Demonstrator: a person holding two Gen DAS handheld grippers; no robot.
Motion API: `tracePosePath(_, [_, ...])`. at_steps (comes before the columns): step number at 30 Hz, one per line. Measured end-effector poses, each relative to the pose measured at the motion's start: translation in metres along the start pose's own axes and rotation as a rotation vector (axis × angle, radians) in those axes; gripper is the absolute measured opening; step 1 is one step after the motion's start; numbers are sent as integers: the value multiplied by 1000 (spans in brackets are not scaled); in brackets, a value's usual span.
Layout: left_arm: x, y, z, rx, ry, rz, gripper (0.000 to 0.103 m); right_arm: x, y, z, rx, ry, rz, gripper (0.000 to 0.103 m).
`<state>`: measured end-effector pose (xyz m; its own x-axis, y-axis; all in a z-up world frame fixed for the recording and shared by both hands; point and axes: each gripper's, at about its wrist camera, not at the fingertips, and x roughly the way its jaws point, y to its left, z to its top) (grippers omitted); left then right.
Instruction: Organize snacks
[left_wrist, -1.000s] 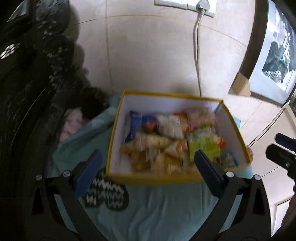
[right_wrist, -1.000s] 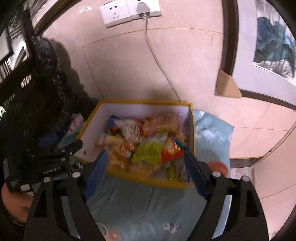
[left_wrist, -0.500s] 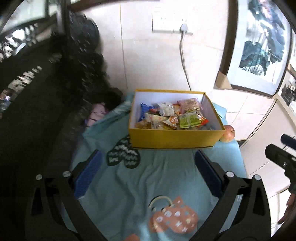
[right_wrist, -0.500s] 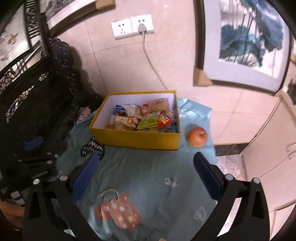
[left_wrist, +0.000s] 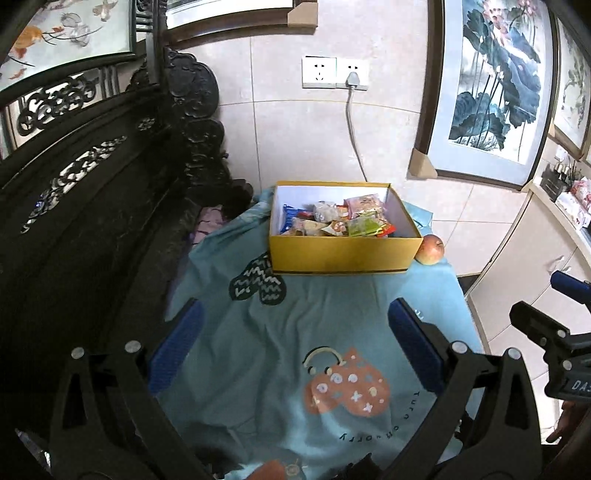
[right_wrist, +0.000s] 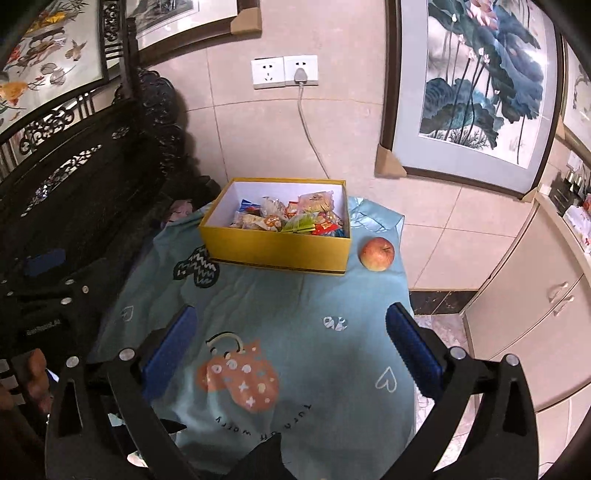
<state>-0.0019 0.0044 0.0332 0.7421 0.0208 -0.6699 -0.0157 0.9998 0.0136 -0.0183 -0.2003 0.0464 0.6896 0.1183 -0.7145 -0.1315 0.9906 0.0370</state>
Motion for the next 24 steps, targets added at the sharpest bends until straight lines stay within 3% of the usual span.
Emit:
tracePosePath(17, [-9, 6, -3, -3, -4, -7, 101, -10, 7, -1, -11, -18, -10, 102])
tracePosePath(24, [-16, 5, -5, 13, -60, -22, 101, -9, 7, -1, -10, -15, -12, 102])
